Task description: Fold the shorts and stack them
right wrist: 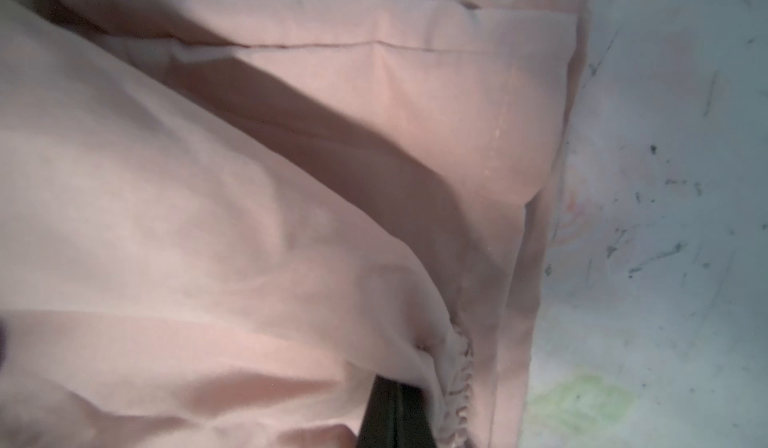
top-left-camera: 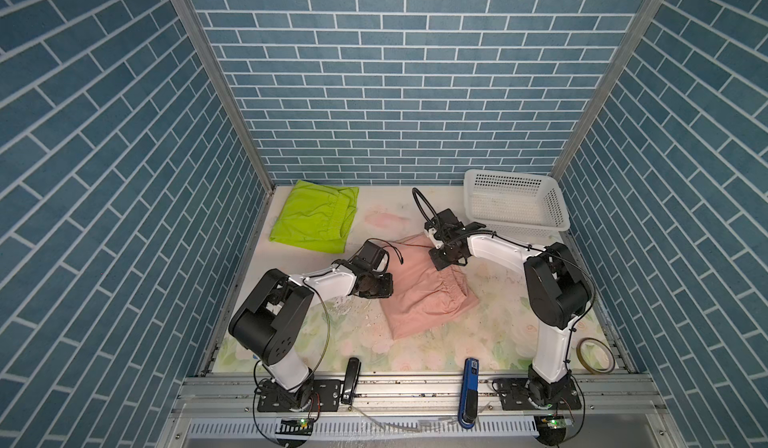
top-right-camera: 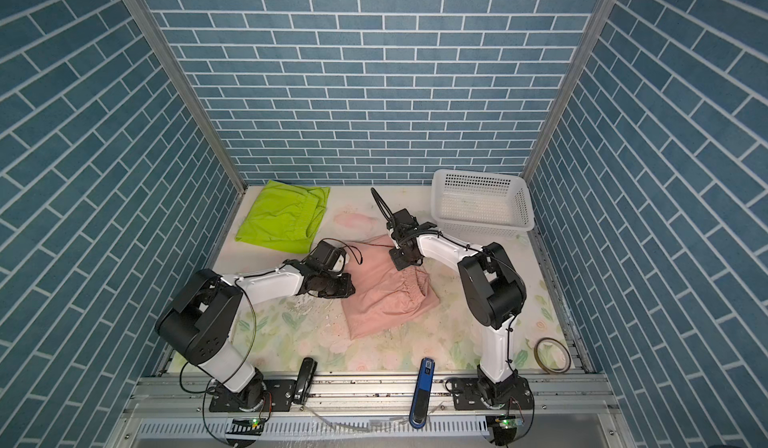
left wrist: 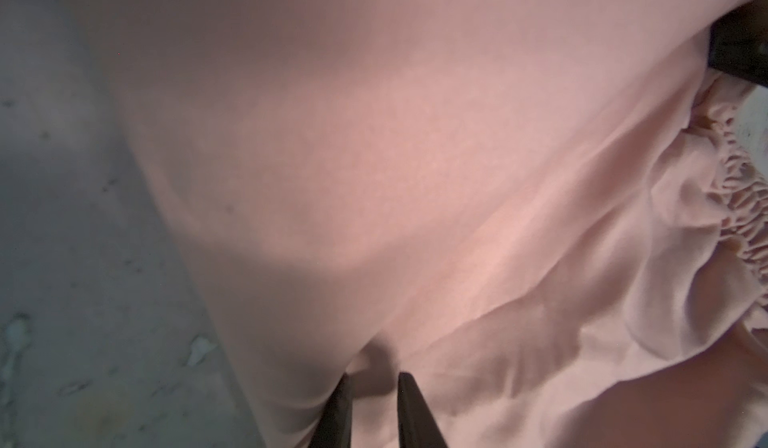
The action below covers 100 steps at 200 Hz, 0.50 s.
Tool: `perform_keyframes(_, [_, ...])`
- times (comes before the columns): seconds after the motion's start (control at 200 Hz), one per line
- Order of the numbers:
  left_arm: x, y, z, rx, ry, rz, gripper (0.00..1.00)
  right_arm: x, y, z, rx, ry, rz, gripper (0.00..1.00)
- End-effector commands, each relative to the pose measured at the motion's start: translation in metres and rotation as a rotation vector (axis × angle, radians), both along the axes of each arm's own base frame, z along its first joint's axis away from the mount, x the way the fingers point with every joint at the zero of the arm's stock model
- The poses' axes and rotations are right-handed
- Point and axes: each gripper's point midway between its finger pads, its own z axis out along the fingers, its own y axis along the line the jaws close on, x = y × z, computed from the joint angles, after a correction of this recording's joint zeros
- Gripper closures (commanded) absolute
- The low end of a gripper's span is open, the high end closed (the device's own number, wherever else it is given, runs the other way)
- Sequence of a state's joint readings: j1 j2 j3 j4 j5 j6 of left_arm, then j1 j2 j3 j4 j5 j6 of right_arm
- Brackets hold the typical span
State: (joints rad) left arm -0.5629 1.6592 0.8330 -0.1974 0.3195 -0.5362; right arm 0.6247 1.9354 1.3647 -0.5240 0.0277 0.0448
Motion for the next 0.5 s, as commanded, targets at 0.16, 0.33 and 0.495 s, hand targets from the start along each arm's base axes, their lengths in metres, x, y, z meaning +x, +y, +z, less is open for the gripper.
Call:
perform_keyframes(0.16, [-0.01,0.016,-0.001,0.081,0.012,-0.008,0.8,0.018,-0.02,0.012,-0.123,-0.107,0.063,0.9])
perform_keyframes(0.33, [0.004,0.011,0.041,0.061,-0.072,-0.018,0.41,-0.011,0.006,0.05,0.144,-0.063,0.066,0.62])
perform_keyframes(0.495, [0.041,0.049,0.106,0.178,-0.229,0.067,0.0,-0.058,0.003,0.056,0.186,-0.045,0.131,0.4])
